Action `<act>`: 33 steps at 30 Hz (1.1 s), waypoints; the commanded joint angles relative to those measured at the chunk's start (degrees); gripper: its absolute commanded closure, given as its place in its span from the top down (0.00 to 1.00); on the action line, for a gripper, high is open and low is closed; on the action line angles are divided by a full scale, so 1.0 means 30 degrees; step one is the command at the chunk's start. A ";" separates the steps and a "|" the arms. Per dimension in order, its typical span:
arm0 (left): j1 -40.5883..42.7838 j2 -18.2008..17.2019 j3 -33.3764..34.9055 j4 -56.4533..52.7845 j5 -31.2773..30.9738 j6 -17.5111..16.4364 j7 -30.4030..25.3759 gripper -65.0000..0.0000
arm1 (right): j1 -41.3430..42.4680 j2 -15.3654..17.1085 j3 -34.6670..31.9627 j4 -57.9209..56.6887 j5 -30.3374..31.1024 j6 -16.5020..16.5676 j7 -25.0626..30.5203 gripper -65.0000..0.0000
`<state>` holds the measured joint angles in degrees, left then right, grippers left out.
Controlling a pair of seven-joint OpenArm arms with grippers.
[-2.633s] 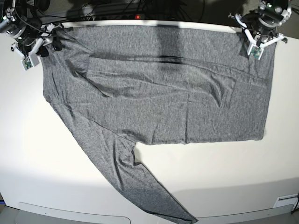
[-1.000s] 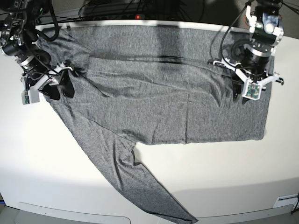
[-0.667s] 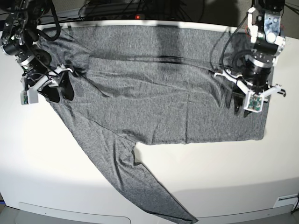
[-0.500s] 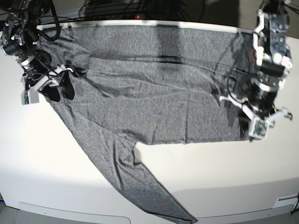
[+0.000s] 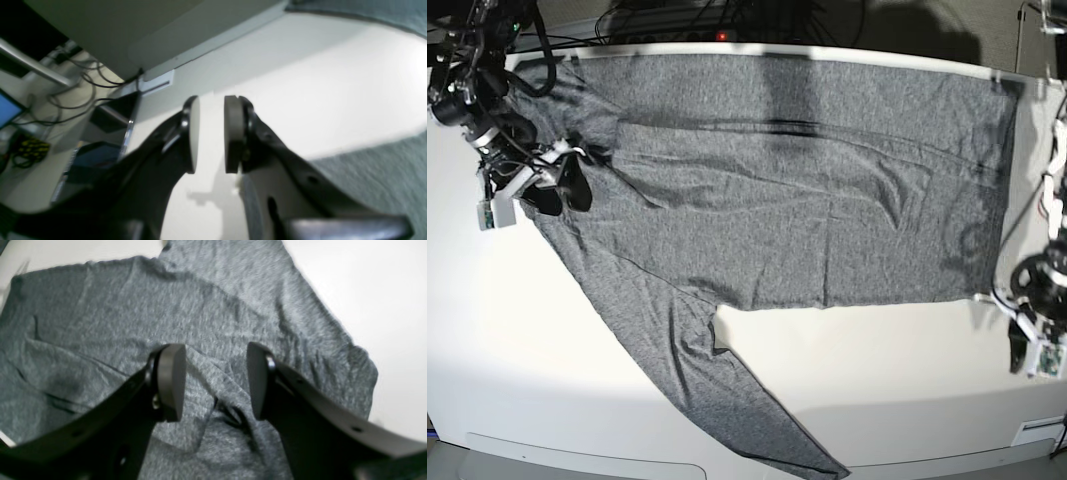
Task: Fold the T-shirt properly
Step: 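Lower the left gripper and grasp the shirt's hem corner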
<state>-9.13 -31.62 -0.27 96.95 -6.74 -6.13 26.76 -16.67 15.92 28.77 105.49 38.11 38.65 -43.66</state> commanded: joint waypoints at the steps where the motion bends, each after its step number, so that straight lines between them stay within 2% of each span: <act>1: -0.1100 -0.0525 -0.0146 -0.0437 -0.0335 0.0160 -0.0743 0.19 | 0.0321 0.0248 0.0102 0.0342 0.0386 0.0117 0.0051 0.46; 5: -0.3985 -0.1275 -0.0146 -0.4240 -0.1836 0.0073 -0.0998 0.19 | 0.1348 0.0248 0.0102 0.0342 0.0525 0.0117 -0.1632 0.46; 7: -0.5355 -0.1712 -0.0146 -0.6317 -0.3053 -0.0539 -0.0882 0.19 | 0.1887 0.0248 0.0102 0.0342 0.0525 0.0109 -0.2441 0.46; 9: -0.6615 -0.2069 -0.0146 -0.8364 -0.4313 -0.1698 -0.0707 0.19 | 0.2346 0.0255 0.0102 0.0335 0.0525 0.0117 -0.2973 0.46; 11: -0.7781 -0.2186 -0.0146 -1.0455 -0.4969 -0.3315 -0.0648 0.19 | 0.2630 0.0255 0.0102 0.0335 0.0525 0.0109 -0.3053 0.46; 17: -1.0775 -0.1770 -0.0138 -1.6808 -0.4830 -0.7919 -0.0947 0.19 | 0.2812 0.0255 0.0102 0.0335 0.1195 0.0117 -0.3045 0.46; 19: -1.1701 -0.1384 -0.0138 -1.8892 -0.4787 -0.9486 -0.0299 0.19 | 0.2805 0.0248 0.0102 0.0335 0.1530 0.0109 -0.3053 0.46; 20: -1.2058 -0.1137 -0.0138 -1.9832 -0.4787 -0.9806 0.0138 0.19 | 0.2812 0.0248 0.0102 0.0335 0.1530 0.0109 -0.3053 0.46; 22: -1.2568 -0.0619 -0.0138 -2.1515 -0.4779 -0.9836 0.0801 0.19 | 0.2812 0.0255 0.0102 0.0335 0.1523 0.0109 -0.3053 0.46; 26: -1.2611 0.0393 -0.0138 -2.3620 -0.4707 -0.9843 0.0801 0.20 | 0.2805 0.0248 0.0102 0.0335 0.1530 0.0109 -0.3351 0.46; 30: -1.2298 0.1501 -0.0138 -2.4290 -0.2652 -0.9836 0.1246 0.40 | 0.2812 0.0255 0.0102 0.0335 0.1545 0.0109 -0.4116 0.46; 33: -1.2182 0.1974 -0.0138 -2.4290 -0.1734 -0.9821 0.1144 0.41 | 0.2805 0.0255 0.0102 0.0335 0.1530 0.0109 -0.4634 0.46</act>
<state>-43.46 -24.56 -0.45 23.11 -11.53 -35.42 31.53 -8.91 15.86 28.84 105.47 41.76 38.65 -58.67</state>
